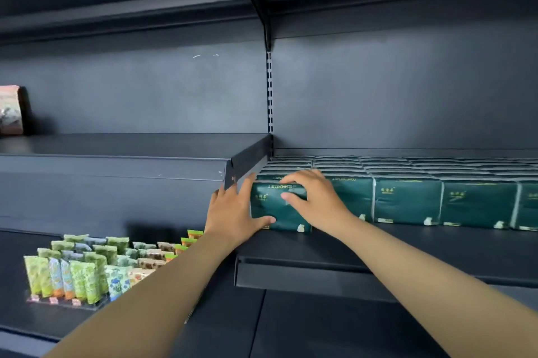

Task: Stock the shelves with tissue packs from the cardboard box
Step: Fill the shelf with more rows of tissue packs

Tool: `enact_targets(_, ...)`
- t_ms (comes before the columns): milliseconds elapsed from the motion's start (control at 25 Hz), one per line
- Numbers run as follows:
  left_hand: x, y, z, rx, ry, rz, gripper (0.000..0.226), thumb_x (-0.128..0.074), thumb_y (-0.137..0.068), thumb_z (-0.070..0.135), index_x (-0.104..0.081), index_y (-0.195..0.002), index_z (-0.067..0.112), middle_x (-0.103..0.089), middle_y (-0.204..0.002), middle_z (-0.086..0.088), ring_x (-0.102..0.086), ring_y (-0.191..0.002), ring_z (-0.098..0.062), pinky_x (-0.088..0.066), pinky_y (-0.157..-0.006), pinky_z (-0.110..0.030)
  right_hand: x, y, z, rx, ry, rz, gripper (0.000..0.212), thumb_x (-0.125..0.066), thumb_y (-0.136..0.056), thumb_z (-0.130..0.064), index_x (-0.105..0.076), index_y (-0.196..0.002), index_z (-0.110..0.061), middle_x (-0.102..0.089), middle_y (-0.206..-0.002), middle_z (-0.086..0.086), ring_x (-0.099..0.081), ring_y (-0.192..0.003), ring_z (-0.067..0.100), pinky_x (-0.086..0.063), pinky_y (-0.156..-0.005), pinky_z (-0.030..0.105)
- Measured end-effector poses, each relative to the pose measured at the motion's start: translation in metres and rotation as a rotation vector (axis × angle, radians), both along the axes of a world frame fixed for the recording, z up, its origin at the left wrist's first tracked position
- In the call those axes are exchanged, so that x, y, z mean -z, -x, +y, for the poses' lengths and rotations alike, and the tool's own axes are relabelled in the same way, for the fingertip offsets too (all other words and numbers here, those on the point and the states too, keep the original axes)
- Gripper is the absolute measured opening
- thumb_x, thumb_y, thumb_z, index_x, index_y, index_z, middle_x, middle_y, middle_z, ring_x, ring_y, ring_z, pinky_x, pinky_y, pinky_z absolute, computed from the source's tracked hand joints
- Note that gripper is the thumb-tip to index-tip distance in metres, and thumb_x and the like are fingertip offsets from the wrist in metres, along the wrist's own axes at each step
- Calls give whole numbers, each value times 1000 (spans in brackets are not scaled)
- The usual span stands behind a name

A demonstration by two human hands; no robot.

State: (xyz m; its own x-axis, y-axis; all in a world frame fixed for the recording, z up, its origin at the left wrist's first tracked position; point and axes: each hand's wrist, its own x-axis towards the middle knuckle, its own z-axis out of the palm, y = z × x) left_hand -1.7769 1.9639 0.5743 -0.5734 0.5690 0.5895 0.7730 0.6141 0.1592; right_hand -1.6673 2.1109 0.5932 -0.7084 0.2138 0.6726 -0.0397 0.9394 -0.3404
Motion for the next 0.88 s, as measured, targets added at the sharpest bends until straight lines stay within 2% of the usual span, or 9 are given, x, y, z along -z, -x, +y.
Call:
enact_targets(120,1,11,7,24,19,25,92,-63,-73,65,-18,-145,31,-39,-140,-5,-32,-132,-24,-21,-109,-32,-1,1,16,-5,-236,-92,43,-65,-84,-34,-53,-124,-29,-51,-121,-14,-34,-121,8,-20,-101,26)
enact_targets(280,5,11,8,33,-15,56,88,-67,-75,58,-22,-145,29,-37,-141,-5,-33,-132,-23,-20,-108,-33,-1,1,24,47,-406,-136,50,-59,-88,-35,-41,-135,-30,-40,-134,-11,-24,-128,8,-14,-106,28)
enact_targets(440,7,-2,5,11,-17,93,91,-66,-75,59,-19,-146,28,-30,-146,-6,-29,-135,-24,-21,-109,-33,-5,-26,25,81,-350,-104,54,-60,-88,-34,-39,-137,-29,-36,-140,-9,-24,-132,11,-15,-109,32)
enact_targets(560,8,-28,-2,39,-46,103,89,-67,-75,58,-24,-146,24,-27,-147,-8,-25,-136,-25,-23,-109,-35,-4,-69,25,141,-292,-67,52,-61,-87,-34,-41,-136,-28,-39,-138,-9,-26,-131,11,-17,-108,32)
enact_targets(720,14,-88,-9,127,-111,59,87,-67,-77,56,-27,-146,22,-27,-147,-10,-24,-136,-26,-23,-109,-36,8,-145,15,229,-250,-39,48,-62,-87,-31,-47,-132,-24,-43,-135,-5,-29,-129,13,-21,-104,32)
enact_targets(880,49,-167,-16,262,-109,1,85,-66,-79,54,-28,-146,19,-25,-150,-12,-22,-139,-28,-22,-110,-40,41,-239,0,314,-197,-53,42,-62,-88,-27,-51,-128,-20,-44,-135,-1,-31,-129,16,-20,-103,31)
